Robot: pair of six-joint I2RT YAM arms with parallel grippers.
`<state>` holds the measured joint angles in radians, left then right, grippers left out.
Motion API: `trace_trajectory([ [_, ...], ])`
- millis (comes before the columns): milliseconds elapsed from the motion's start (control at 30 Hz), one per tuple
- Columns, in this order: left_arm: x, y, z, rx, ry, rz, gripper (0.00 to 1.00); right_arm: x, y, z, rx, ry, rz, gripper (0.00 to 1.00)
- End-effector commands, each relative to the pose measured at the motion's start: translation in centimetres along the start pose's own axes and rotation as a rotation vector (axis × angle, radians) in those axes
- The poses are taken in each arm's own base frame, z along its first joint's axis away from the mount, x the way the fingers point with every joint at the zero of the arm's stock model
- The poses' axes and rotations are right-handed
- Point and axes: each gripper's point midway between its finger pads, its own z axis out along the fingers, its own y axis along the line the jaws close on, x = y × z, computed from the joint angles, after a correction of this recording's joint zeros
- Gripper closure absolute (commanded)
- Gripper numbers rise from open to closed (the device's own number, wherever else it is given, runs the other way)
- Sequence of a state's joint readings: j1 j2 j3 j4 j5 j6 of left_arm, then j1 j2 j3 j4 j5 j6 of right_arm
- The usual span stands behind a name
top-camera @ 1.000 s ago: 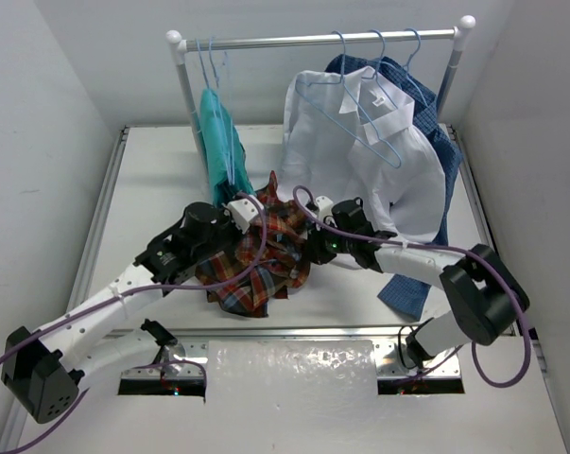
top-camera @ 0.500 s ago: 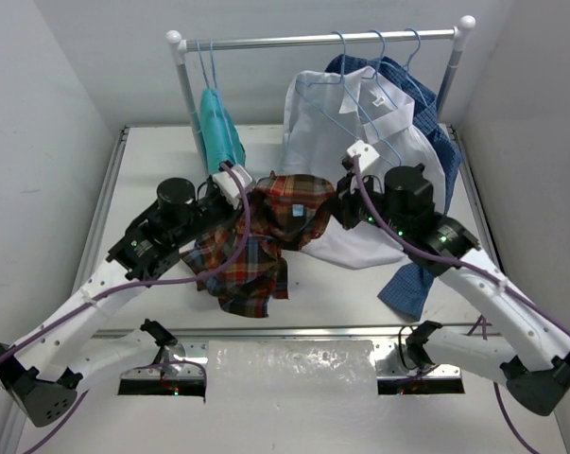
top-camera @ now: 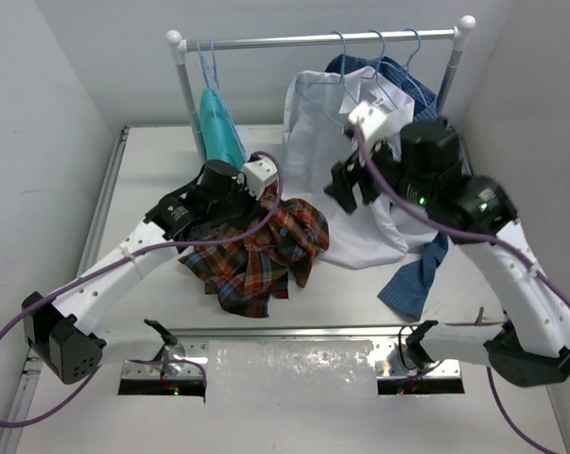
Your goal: Place the shirt on the hanger
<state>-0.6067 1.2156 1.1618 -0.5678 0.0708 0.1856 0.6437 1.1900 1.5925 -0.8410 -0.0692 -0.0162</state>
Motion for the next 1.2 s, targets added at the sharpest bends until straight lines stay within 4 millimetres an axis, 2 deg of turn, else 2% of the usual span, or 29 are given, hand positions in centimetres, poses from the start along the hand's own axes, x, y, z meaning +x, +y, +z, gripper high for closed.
trace_trajectory([
  [0, -2.6, 1.3, -1.3, -0.065, -0.063, -0.025, 1.00, -4.7, -2.3, -0.7, 0.077, -0.039, -0.088, 0.28],
  [33, -2.4, 1.4, -1.1, -0.067, -0.055, -0.022, 1.00, -7.2, -3.7, -1.7, 0.139, -0.090, -0.095, 0.30],
  [67, -2.3, 1.5, -1.0, -0.070, -0.055, -0.019, 1.00, -7.4, -4.7, 0.1, 0.162, -0.059, -0.094, 0.30],
  [100, -2.3, 1.5, -0.9, -0.070, -0.053, -0.020, 1.00, -7.7, -6.6, 0.2, 0.205, -0.049, -0.076, 0.29],
  [133, -2.3, 1.4, -0.9, -0.067, -0.058, -0.020, 1.00, -10.2, -7.6, -0.7, 0.214, -0.118, -0.064, 0.27],
  [167, -2.4, 1.3, -0.9, -0.062, -0.060, -0.019, 1.00, -10.2, -9.2, 1.0, 0.231, -0.101, -0.037, 0.26],
  [200, -2.4, 1.2, -0.8, -0.055, -0.061, -0.024, 1.00, -11.6, -11.5, 0.6, 0.272, -0.158, 0.006, 0.27],
  [233, -2.4, 1.1, -0.8, -0.052, -0.061, -0.026, 1.00, -12.0, -12.5, 1.0, 0.284, -0.180, 0.025, 0.29],
  [267, -2.5, 1.1, -0.8, -0.047, -0.067, -0.026, 1.00, -12.7, -14.6, 1.3, 0.316, -0.231, 0.060, 0.31],
  [367, -2.4, 0.9, -0.9, -0.040, -0.066, -0.027, 1.00, -12.0, -16.5, 3.3, 0.293, -0.253, 0.130, 0.36],
  [400, -2.3, 0.9, -0.9, -0.042, -0.066, -0.027, 1.00, -11.7, -17.8, 4.2, 0.296, -0.255, 0.140, 0.36],
  [433, -2.2, 1.1, -0.9, -0.051, -0.065, -0.028, 1.00, -11.6, -17.9, 4.8, 0.275, -0.251, 0.142, 0.35],
  [467, -2.2, 1.1, -0.9, -0.055, -0.066, -0.031, 1.00, -10.6, -18.3, 6.5, 0.240, -0.221, 0.165, 0.35],
  [533, -1.9, 1.3, -0.9, -0.066, -0.063, -0.037, 1.00, -11.0, -18.5, 6.9, 0.218, -0.230, 0.182, 0.36],
  [767, -1.5, 1.1, -0.7, -0.059, -0.058, -0.042, 1.00, -7.6, -18.9, 10.5, 0.185, -0.170, 0.186, 0.41],
  [900, -1.5, 1.3, -0.8, -0.070, -0.060, -0.037, 1.00, -6.4, -18.7, 12.5, 0.140, -0.143, 0.198, 0.54],
  [933, -1.4, 1.3, -0.8, -0.072, -0.057, -0.037, 1.00, -5.9, -18.7, 12.9, 0.138, -0.135, 0.203, 0.63],
  [1000, -1.4, 1.4, -0.8, -0.075, -0.056, -0.037, 1.00, -5.7, -18.7, 13.0, 0.142, -0.140, 0.200, 0.72],
  [1033, -1.3, 1.4, -0.8, -0.077, -0.053, -0.038, 1.00, -5.4, -18.7, 13.0, 0.144, -0.143, 0.196, 0.82],
  [1067, -1.3, 1.5, -0.8, -0.078, -0.054, -0.039, 1.00, -5.2, -18.7, 13.0, 0.145, -0.144, 0.192, 0.87],
  [1167, -1.3, 1.5, -0.7, -0.078, -0.054, -0.039, 1.00, -5.3, -18.6, 12.4, 0.165, -0.161, 0.175, 0.96],
])
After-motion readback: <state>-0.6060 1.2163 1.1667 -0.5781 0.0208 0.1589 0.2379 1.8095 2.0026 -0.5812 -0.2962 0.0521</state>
